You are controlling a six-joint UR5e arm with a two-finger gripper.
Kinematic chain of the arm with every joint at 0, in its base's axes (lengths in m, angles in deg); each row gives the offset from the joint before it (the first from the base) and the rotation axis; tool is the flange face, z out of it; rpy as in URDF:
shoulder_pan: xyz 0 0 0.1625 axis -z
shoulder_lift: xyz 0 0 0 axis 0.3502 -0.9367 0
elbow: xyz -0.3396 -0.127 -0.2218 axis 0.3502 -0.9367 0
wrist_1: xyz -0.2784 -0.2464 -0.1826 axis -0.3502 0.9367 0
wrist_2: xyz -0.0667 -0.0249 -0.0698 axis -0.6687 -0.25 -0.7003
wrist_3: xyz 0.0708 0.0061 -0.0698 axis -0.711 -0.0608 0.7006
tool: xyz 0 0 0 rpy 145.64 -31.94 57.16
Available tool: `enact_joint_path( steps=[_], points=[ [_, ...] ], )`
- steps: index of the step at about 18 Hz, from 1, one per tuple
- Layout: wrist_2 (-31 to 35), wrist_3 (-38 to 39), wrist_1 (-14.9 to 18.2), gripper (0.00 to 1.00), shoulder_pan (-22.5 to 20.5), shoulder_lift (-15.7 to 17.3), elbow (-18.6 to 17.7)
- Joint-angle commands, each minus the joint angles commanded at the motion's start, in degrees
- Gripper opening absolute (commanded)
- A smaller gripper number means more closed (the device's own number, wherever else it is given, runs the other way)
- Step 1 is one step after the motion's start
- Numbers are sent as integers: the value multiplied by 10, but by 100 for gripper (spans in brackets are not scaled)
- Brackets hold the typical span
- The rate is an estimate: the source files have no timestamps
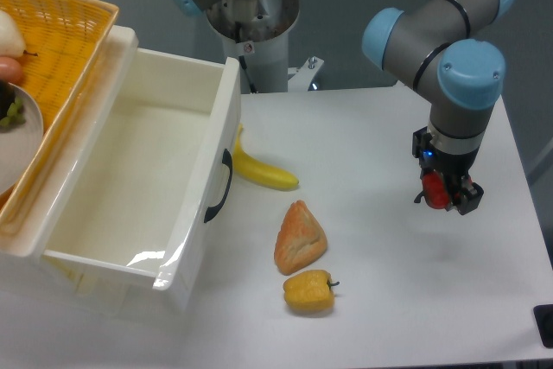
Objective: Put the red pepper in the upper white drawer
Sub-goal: 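Lift the red pepper held in the gripper upward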
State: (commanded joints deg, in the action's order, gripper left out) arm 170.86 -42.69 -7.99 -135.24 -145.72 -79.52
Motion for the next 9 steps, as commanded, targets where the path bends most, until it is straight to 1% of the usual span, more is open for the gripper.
enact_joint_path(
  steps=[2, 4, 6, 9],
  points=[
    [0, 1, 1, 45, 0, 0, -3],
    [1, 7, 10, 45, 2, 2, -2],
    [0, 25, 25, 45, 3, 14, -2],
    [-3, 49, 60, 45, 7, 37, -2]
  ],
)
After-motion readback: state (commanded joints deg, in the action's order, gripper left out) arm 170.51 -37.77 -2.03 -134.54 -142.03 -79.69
